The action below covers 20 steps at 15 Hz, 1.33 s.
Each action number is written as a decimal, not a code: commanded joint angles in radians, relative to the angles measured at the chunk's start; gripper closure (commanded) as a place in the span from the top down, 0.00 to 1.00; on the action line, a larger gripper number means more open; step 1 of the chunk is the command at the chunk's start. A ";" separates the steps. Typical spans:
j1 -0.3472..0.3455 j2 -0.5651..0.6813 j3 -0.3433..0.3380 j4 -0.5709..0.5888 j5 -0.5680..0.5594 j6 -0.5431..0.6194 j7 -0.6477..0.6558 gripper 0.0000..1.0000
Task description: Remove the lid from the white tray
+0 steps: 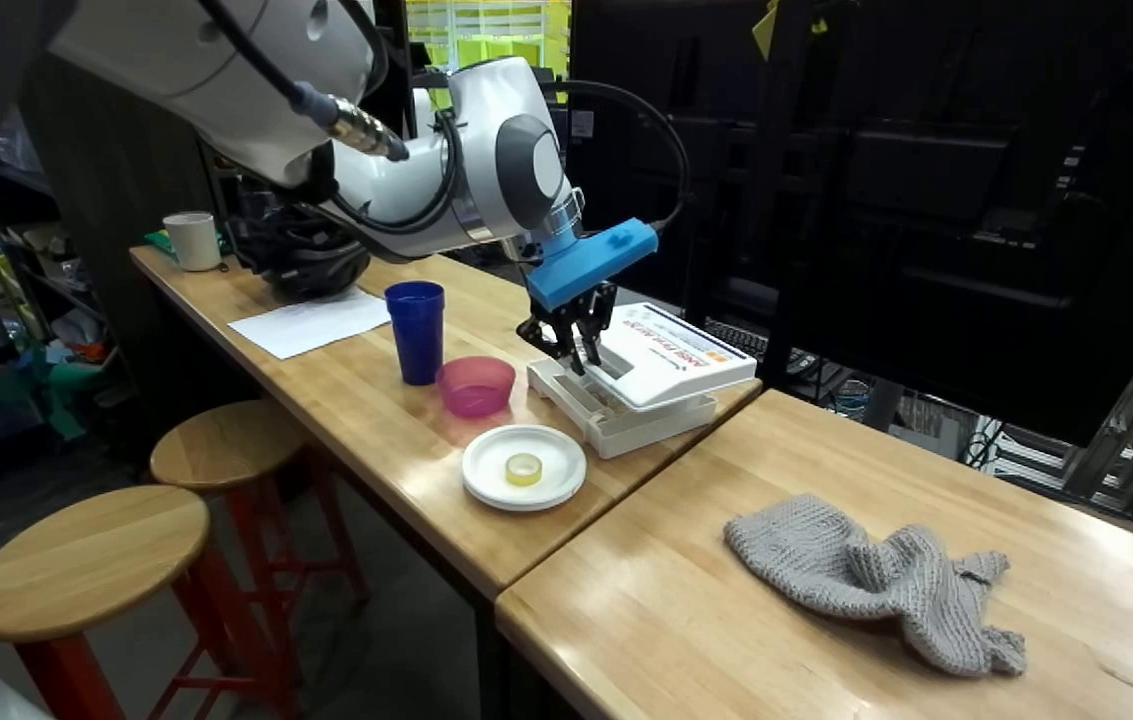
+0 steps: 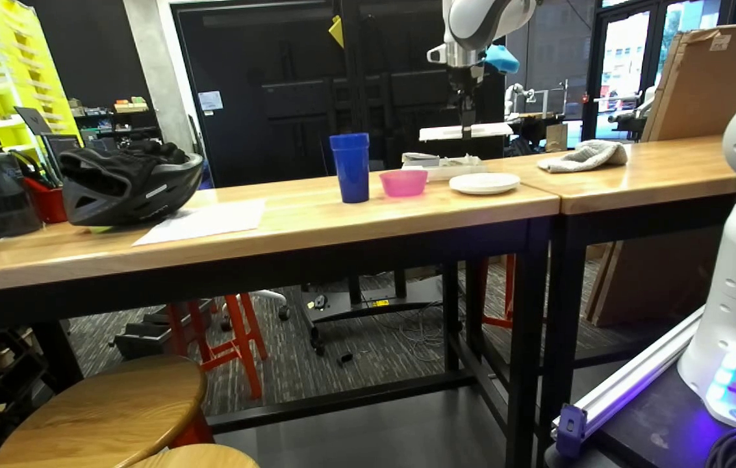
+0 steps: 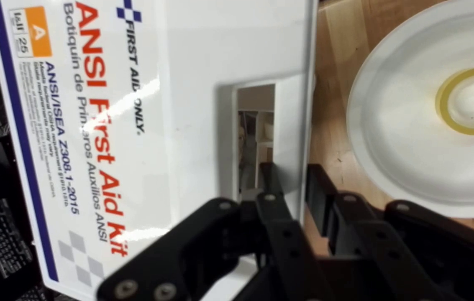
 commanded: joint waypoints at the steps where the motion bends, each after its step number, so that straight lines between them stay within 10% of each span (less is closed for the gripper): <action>1: -0.005 -0.043 -0.010 -0.031 0.002 -0.020 0.020 0.05; 20: 0.003 -0.060 -0.021 -0.023 0.017 -0.072 0.082 0.05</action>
